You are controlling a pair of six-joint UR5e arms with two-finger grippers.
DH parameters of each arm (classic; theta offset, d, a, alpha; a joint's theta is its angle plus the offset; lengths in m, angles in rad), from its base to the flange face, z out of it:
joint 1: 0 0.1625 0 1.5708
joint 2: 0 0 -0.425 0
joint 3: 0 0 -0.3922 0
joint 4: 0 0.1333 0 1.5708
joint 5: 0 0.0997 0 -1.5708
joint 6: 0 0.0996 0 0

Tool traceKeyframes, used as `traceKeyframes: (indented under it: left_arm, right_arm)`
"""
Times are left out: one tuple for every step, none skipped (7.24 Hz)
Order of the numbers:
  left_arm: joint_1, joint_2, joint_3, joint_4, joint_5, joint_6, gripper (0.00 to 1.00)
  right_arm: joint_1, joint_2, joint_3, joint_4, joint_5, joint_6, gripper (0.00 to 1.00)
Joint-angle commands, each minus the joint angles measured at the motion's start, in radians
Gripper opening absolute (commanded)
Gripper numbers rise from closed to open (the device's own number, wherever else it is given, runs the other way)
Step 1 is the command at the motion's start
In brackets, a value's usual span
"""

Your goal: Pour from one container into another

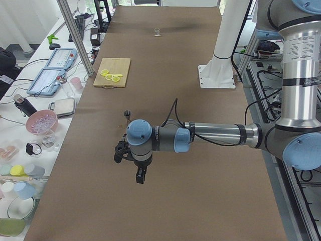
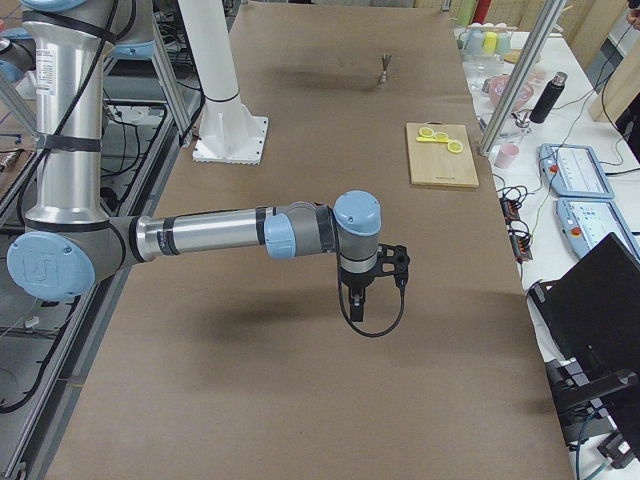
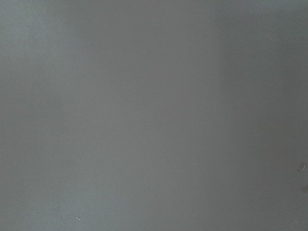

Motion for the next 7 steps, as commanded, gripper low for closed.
traceKeyframes:
  left_arm:
    - [0.000,-0.019,-0.027,-0.002,0.000,-0.072,0.98]
    - [0.000,-0.019,-0.060,-0.002,0.001,-0.123,0.98]
    - [0.000,-0.019,-0.080,-0.005,0.001,-0.148,0.98]
    - [0.000,-0.021,-0.085,-0.017,0.004,-0.160,0.98]
    - [0.002,-0.022,-0.091,-0.061,0.007,-0.217,0.98]
    - [0.008,-0.022,-0.091,-0.121,0.005,-0.298,0.98]
    - [0.015,-0.024,-0.093,-0.158,0.008,-0.329,0.98]
  right_arm:
    - [-0.004,0.001,-0.001,0.002,0.000,-0.010,1.00]
    - [-0.035,0.004,-0.008,0.020,-0.006,-0.010,1.00]
    - [-0.037,-0.007,-0.007,0.080,-0.014,-0.002,1.00]
    - [-0.037,-0.016,-0.007,0.096,-0.016,-0.002,1.00]
    - [-0.037,-0.016,-0.008,0.096,-0.013,-0.002,1.00]
    - [-0.037,-0.016,-0.008,0.096,-0.011,-0.005,1.00]
    - [-0.037,-0.011,-0.008,0.109,-0.011,0.002,1.00]
